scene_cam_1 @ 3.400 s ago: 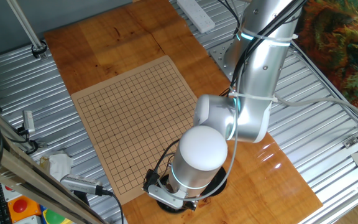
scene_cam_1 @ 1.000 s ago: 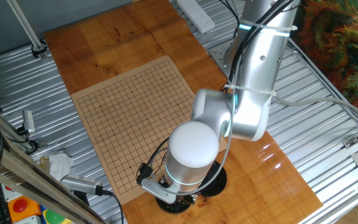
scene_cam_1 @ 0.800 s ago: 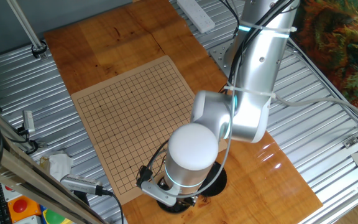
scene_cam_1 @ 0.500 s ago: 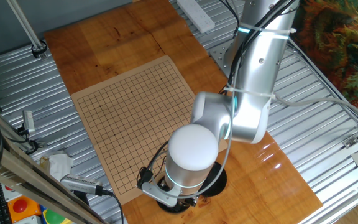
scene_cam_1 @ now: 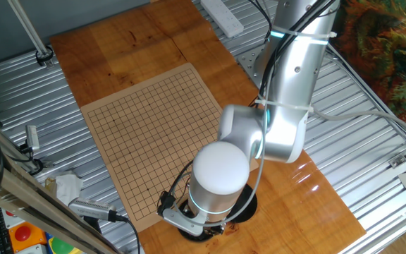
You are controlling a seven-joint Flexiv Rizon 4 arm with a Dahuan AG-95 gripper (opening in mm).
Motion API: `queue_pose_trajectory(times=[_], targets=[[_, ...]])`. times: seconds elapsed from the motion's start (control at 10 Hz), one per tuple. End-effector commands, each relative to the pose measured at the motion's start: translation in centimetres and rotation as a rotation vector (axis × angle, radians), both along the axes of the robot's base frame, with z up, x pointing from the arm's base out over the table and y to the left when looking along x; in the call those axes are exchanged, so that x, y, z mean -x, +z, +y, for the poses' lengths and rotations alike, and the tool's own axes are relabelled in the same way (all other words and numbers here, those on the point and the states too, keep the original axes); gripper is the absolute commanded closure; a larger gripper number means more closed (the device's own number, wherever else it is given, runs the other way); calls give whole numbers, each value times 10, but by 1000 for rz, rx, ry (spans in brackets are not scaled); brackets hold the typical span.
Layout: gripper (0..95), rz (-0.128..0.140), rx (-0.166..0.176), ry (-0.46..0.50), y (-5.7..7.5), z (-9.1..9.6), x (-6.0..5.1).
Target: Play the first move as black on the 3-4 point in the upper right corner of the Go board
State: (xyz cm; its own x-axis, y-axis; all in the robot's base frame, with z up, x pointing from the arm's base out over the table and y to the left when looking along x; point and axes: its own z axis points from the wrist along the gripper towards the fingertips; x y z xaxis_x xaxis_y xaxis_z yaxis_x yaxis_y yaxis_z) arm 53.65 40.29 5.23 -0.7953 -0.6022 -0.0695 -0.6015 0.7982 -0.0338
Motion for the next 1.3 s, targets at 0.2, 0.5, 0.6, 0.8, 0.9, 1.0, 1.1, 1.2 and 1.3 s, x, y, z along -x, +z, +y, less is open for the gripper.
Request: queue_pose_trajectory(times=[0.2,0.5,0.6,0.8,0.9,1.0,1.1,1.2,1.3], targets=[[570,-2,1,-4,-2,3,2],[570,-7,0,-9,-5,3,2],[570,-8,1,-13,-5,3,2],[570,-9,1,-15,-6,3,2],[570,-11,0,-17,-6,3,2],[570,-14,0,-19,-7,3,2],[570,-16,0,-20,-8,3,2],[570,-22,0,-18,-10,3,1],[570,-26,1,-14,-10,3,1]])
